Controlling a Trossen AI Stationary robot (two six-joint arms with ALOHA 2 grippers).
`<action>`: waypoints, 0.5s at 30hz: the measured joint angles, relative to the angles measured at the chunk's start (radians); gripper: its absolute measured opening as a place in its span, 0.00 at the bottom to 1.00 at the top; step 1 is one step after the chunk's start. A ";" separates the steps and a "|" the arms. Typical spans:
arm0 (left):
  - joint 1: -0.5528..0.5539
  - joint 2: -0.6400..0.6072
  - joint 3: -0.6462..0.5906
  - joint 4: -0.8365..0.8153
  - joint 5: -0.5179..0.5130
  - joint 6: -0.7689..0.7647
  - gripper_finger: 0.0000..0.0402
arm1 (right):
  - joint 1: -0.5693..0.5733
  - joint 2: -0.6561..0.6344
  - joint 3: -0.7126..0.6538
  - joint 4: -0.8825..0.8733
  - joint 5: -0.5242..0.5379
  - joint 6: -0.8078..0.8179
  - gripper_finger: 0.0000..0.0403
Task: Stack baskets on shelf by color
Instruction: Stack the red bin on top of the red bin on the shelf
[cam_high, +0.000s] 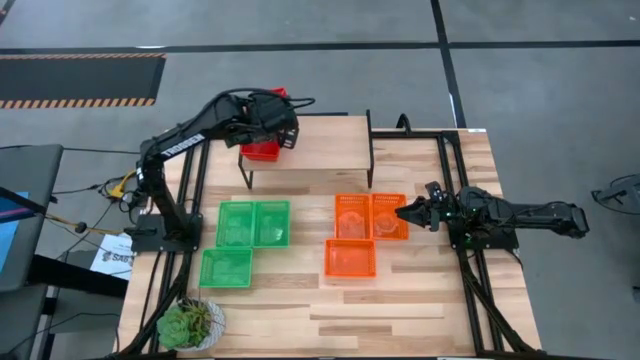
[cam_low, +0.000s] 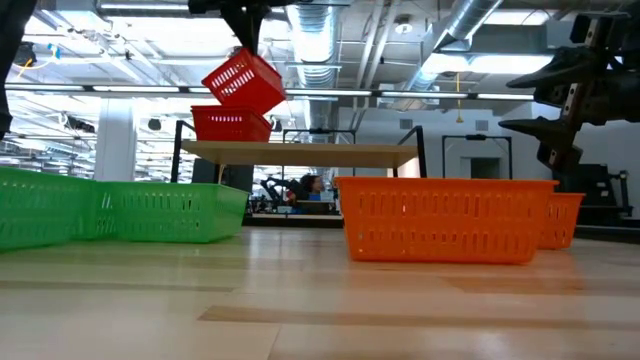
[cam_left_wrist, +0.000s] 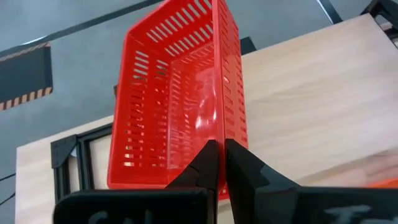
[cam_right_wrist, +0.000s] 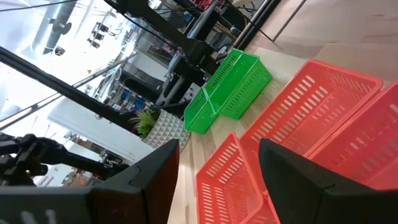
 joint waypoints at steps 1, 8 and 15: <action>-0.002 -0.002 0.000 0.000 -0.003 0.005 0.00 | 0.000 0.000 0.000 0.000 0.000 0.000 0.61; 0.060 -0.091 -0.001 0.001 -0.027 0.072 0.00 | 0.000 0.000 0.000 0.000 0.000 0.005 0.61; -0.028 -0.299 0.000 -0.001 -0.091 -0.123 0.00 | 0.000 0.000 0.000 0.000 0.000 0.006 0.61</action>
